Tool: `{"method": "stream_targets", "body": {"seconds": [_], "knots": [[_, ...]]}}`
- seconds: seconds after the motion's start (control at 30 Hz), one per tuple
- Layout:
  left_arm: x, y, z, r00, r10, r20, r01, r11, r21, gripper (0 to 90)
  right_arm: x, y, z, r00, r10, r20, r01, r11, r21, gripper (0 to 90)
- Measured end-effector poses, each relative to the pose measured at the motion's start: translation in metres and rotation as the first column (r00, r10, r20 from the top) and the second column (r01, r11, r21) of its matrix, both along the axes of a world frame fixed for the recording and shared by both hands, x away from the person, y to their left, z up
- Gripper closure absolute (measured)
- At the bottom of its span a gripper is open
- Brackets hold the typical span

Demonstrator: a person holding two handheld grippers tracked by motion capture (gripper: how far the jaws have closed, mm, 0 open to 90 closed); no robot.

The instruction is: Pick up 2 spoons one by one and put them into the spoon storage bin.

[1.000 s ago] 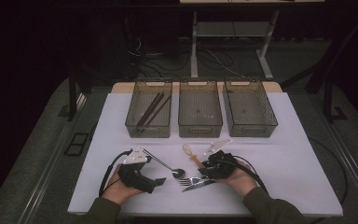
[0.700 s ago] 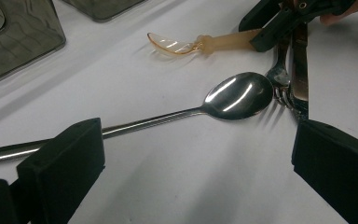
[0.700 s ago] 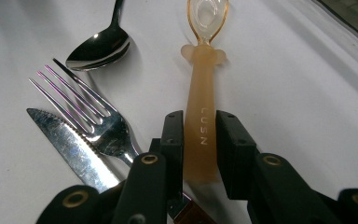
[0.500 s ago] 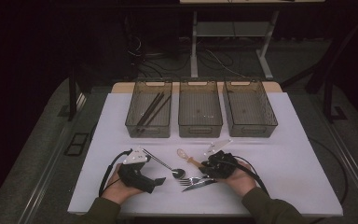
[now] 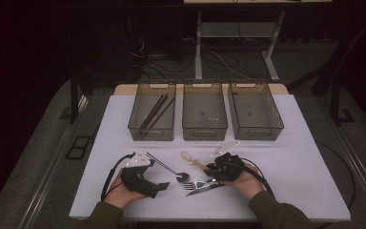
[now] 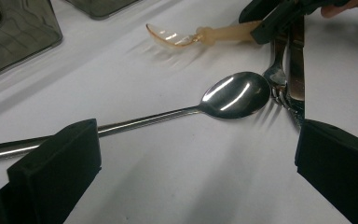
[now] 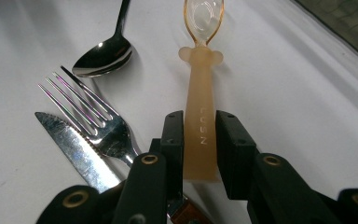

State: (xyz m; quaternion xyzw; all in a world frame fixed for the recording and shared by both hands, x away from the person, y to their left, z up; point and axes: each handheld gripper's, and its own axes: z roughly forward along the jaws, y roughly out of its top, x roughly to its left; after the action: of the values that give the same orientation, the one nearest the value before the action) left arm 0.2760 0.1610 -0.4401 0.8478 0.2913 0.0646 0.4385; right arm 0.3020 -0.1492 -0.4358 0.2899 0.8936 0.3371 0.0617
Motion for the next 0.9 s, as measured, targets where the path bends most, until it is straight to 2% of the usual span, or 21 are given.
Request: {"method": "stream_targets", "body": {"seconds": [0.2, 0.3, 0.57, 0.9], "knots": [[-0.001, -0.001, 0.0, 0.9999, -0.007, 0.007, 0.007, 1.0, 0.004, 0.0, 0.001, -0.005, 0.004, 1.0, 0.004, 0.004, -0.004, 1.0, 0.026, 73.5], [-0.001, -0.001, 0.0, 0.9999, -0.007, 0.009, 0.007, 0.9999, -0.007, 0.0, 0.001, -0.006, 0.006, 1.0, 0.002, 0.004, -0.002, 0.999, 0.035, 73.5], [-0.002, -0.003, 0.0, 0.9992, -0.035, 0.019, 0.036, 0.9993, -0.011, 0.0, 0.001, -0.012, 0.012, 1.0, -0.005, 0.008, 0.004, 0.999, 0.054, 73.5], [-0.002, -0.002, 0.0, 0.9993, -0.036, 0.011, 0.036, 0.9992, -0.018, 0.0, 0.006, -0.023, 0.025, 0.9992, -0.024, 0.031, 0.021, 0.996, 0.086, 73.5]]}}
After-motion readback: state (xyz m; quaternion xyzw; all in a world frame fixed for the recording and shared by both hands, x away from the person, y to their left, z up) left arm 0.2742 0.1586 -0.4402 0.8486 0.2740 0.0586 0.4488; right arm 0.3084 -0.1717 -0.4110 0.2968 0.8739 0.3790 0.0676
